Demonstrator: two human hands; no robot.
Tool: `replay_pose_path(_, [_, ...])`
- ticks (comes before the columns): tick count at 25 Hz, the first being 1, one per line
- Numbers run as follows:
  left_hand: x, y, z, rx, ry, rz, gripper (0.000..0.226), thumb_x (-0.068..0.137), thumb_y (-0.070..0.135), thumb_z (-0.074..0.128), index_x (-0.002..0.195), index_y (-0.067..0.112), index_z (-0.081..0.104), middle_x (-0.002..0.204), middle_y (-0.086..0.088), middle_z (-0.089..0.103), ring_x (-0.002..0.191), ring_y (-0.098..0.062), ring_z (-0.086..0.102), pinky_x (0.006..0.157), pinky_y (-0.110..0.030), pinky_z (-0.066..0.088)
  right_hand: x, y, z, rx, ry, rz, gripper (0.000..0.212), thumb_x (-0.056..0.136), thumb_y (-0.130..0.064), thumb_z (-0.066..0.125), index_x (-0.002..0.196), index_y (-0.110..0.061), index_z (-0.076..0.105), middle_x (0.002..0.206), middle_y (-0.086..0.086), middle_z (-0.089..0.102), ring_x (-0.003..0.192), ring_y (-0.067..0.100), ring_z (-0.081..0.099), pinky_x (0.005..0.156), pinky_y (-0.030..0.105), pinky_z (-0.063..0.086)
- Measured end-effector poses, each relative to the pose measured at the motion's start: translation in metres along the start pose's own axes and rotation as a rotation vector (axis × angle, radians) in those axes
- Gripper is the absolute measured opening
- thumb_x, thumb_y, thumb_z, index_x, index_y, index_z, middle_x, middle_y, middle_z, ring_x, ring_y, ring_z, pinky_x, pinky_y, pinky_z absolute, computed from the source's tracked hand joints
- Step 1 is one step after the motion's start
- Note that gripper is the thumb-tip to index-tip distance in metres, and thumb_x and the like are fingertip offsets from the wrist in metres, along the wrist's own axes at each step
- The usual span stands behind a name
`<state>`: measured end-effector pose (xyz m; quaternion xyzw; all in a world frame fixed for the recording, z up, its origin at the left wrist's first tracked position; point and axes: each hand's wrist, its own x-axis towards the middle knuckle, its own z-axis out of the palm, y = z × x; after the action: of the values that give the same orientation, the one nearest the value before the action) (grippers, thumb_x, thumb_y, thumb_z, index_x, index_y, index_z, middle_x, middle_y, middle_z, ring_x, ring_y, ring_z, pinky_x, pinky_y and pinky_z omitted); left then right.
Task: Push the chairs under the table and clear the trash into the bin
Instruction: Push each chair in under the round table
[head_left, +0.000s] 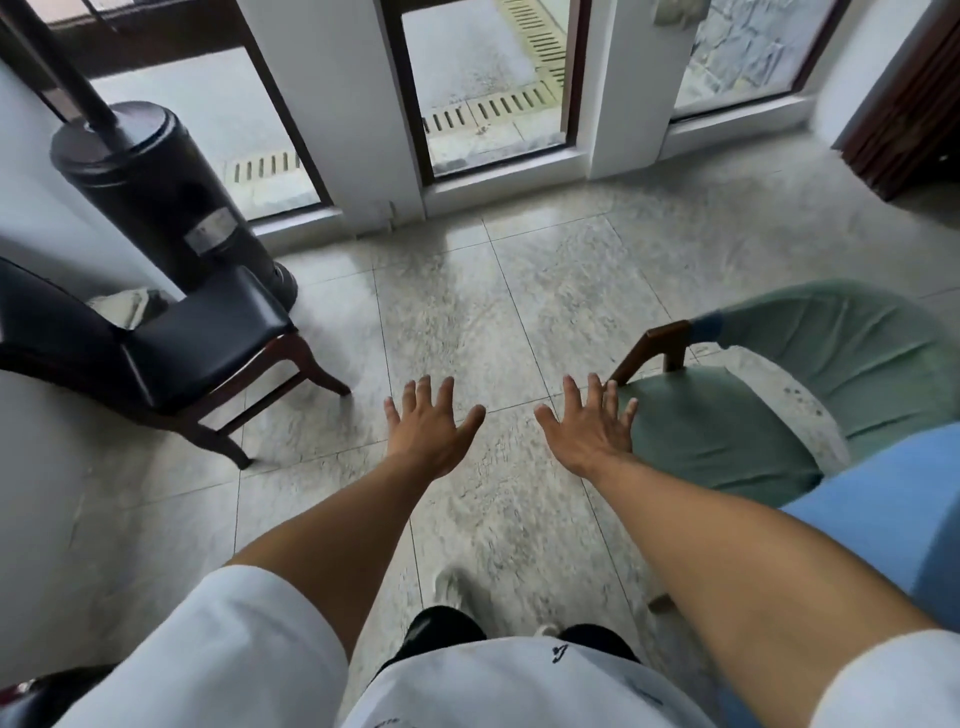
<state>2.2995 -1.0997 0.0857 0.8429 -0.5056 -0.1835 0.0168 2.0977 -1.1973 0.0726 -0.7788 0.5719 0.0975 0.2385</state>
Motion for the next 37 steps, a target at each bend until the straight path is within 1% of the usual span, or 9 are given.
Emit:
replay_pose_path(6, [0.164, 0.001, -0.023, 0.000, -0.046, 0.068, 0.084, 0.093, 0.077, 0.019, 0.161, 0.028, 0.012, 0.170, -0.011, 0.005, 0.157, -0.030, -0.004, 0.123, -0.059, -0.005, 0.134, -0.027, -0.034, -0.038, -0.007, 0.043, 0.079, 0.098, -0.071, 0.015, 0.162, -0.029, -0.003, 0.170, 0.009, -0.014, 0.155, 0.035, -0.018, 0.121, 0.061, -0.013])
replay_pose_path(11, [0.305, 0.002, -0.061, 0.036, -0.108, 0.185, 0.084, 0.093, 0.077, 0.015, 0.161, 0.028, 0.009, 0.170, -0.012, 0.002, 0.156, -0.032, -0.006, 0.122, -0.060, -0.007, 0.236, -0.052, -0.084, -0.008, 0.019, 0.190, 0.079, 0.097, -0.072, 0.013, 0.162, -0.029, -0.005, 0.169, 0.009, -0.015, 0.155, 0.035, -0.018, 0.121, 0.061, -0.014])
replay_pose_path(15, [0.397, 0.029, -0.090, 0.061, -0.133, 0.281, 0.084, 0.093, 0.077, 0.016, 0.161, 0.028, 0.008, 0.170, -0.012, 0.001, 0.156, -0.031, -0.007, 0.122, -0.060, -0.007, 0.303, -0.067, -0.127, 0.054, 0.057, 0.264, 0.078, 0.098, -0.070, 0.015, 0.162, -0.029, -0.005, 0.169, 0.009, -0.016, 0.155, 0.033, -0.019, 0.121, 0.060, -0.016])
replay_pose_path(18, [0.459, 0.062, -0.102, 0.072, -0.146, 0.351, 0.084, 0.093, 0.077, 0.017, 0.161, 0.027, 0.009, 0.170, -0.012, 0.002, 0.156, -0.030, -0.007, 0.122, -0.060, -0.008, 0.354, -0.058, -0.152, 0.084, 0.076, 0.322, 0.079, 0.097, -0.071, 0.015, 0.162, -0.030, -0.003, 0.169, 0.009, -0.015, 0.155, 0.034, -0.019, 0.121, 0.060, -0.016])
replay_pose_path(22, [0.541, 0.109, -0.111, 0.096, -0.157, 0.402, 0.084, 0.093, 0.076, 0.018, 0.161, 0.028, 0.010, 0.170, -0.011, 0.002, 0.156, -0.030, -0.007, 0.122, -0.060, -0.006, 0.428, -0.031, -0.179, 0.104, 0.075, 0.378, 0.079, 0.097, -0.071, 0.015, 0.162, -0.029, -0.002, 0.170, 0.009, -0.014, 0.155, 0.034, -0.018, 0.121, 0.061, -0.014])
replay_pose_path(26, [0.631, 0.168, -0.124, 0.146, -0.140, 0.408, 0.083, 0.093, 0.076, 0.018, 0.161, 0.029, 0.012, 0.170, -0.011, 0.003, 0.156, -0.029, -0.006, 0.122, -0.060, -0.007, 0.519, 0.001, -0.219, 0.173, 0.079, 0.392, 0.079, 0.097, -0.071, 0.015, 0.162, -0.028, -0.002, 0.170, 0.009, -0.014, 0.155, 0.034, -0.018, 0.121, 0.061, -0.014])
replay_pose_path(29, [0.682, 0.216, -0.138, 0.193, -0.151, 0.418, 0.083, 0.093, 0.076, 0.017, 0.161, 0.028, 0.011, 0.170, -0.011, 0.002, 0.156, -0.030, -0.006, 0.123, -0.060, -0.006, 0.569, 0.030, -0.257, 0.218, 0.092, 0.399, 0.079, 0.098, -0.070, 0.016, 0.162, -0.028, -0.002, 0.169, 0.010, -0.015, 0.155, 0.034, -0.019, 0.121, 0.061, -0.014])
replay_pose_path(33, [0.747, 0.299, -0.152, 0.207, -0.153, 0.482, 0.083, 0.093, 0.075, 0.018, 0.161, 0.027, 0.012, 0.170, -0.011, 0.004, 0.157, -0.029, -0.005, 0.123, -0.059, -0.006, 0.623, 0.084, -0.318, 0.275, 0.123, 0.471, 0.078, 0.099, -0.069, 0.017, 0.162, -0.027, -0.001, 0.169, 0.010, -0.014, 0.155, 0.034, -0.018, 0.121, 0.061, -0.015])
replay_pose_path(37, [0.800, 0.387, -0.148, 0.228, -0.176, 0.584, 0.080, 0.094, 0.075, 0.020, 0.160, 0.029, 0.015, 0.170, -0.009, 0.006, 0.157, -0.029, -0.003, 0.123, -0.059, -0.006, 0.657, 0.138, -0.352, 0.313, 0.156, 0.568, 0.077, 0.099, -0.069, 0.018, 0.162, -0.028, 0.001, 0.170, 0.008, -0.014, 0.155, 0.034, -0.018, 0.121, 0.060, -0.015])
